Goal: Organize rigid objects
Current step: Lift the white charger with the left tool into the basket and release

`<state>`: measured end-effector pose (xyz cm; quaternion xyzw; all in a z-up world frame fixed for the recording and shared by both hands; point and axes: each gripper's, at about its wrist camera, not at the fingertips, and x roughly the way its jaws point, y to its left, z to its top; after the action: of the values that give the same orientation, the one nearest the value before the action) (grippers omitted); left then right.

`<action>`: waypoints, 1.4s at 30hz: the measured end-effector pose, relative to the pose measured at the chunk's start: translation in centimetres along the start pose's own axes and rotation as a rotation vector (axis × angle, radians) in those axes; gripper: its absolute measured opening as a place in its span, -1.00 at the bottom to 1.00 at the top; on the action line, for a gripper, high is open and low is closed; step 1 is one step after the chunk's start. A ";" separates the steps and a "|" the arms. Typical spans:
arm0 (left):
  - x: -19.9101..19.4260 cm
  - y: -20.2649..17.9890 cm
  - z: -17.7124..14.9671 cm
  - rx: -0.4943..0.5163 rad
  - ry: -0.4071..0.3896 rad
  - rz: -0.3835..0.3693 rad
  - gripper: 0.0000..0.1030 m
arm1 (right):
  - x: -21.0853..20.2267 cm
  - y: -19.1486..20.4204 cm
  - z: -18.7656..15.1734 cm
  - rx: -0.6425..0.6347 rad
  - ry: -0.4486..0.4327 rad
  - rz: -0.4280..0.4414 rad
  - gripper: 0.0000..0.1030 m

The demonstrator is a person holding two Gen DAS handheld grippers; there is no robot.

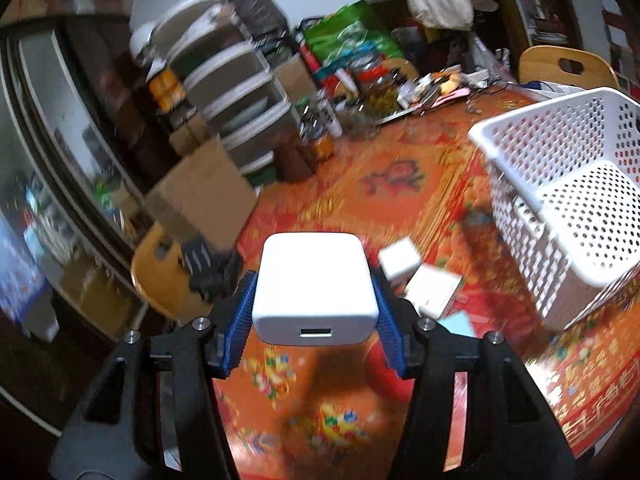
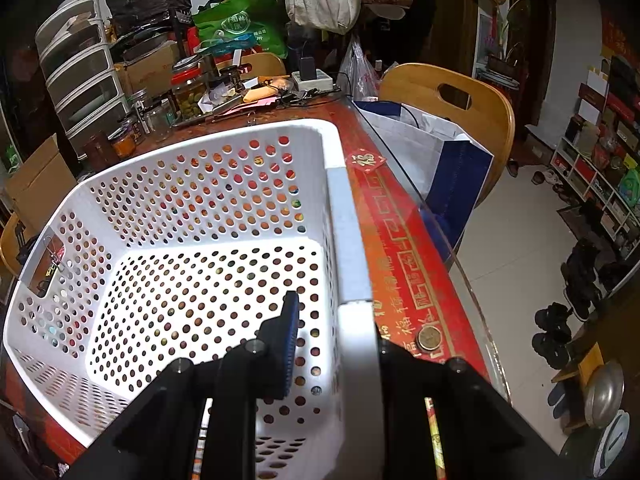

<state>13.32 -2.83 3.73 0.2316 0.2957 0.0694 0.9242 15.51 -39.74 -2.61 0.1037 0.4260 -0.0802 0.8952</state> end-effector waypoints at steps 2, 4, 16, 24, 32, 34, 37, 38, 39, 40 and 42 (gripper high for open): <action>-0.9 -1.3 2.0 0.044 -0.036 -0.001 0.03 | 0.1 0.0 0.1 0.000 0.002 0.001 -0.66; -1.5 -2.5 3.6 0.074 -0.058 -0.006 0.03 | 0.1 0.0 0.1 -0.001 0.002 0.001 -0.66; -1.6 -11.8 11.9 0.209 -0.095 -0.148 0.03 | 0.3 0.1 0.3 -0.003 0.002 0.007 -0.65; 1.4 -19.0 13.7 0.321 -0.008 -0.233 0.03 | 0.4 0.1 0.2 0.000 0.006 0.010 -0.66; 6.0 -22.6 12.5 0.407 0.175 -0.302 0.03 | 0.3 -0.1 0.0 -0.003 0.006 0.017 -0.65; 7.2 -23.5 12.3 0.444 0.238 -0.295 0.03 | 0.3 -0.1 -0.1 -0.002 0.006 0.017 -0.65; 8.6 -24.5 11.6 0.495 0.323 -0.313 0.03 | 0.3 -0.2 -0.1 -0.001 0.007 0.017 -0.65; 8.8 -24.9 11.4 0.516 0.338 -0.317 0.03 | 0.2 -0.2 -0.1 -0.002 0.006 0.017 -0.65; 8.9 -25.1 11.2 0.530 0.344 -0.312 0.03 | 0.2 -0.2 -0.1 -0.003 0.007 0.016 -0.65; 9.0 -25.4 11.0 0.542 0.349 -0.306 0.03 | 0.2 -0.3 -0.1 -0.004 0.008 0.016 -0.65; 9.2 -25.7 10.8 0.558 0.356 -0.306 0.04 | 0.2 -0.3 -0.1 -0.004 0.010 0.019 -0.65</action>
<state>26.88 -27.26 -5.30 0.4122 0.4906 -0.1137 0.7593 15.47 -40.05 -2.89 0.1064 0.4296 -0.0705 0.8939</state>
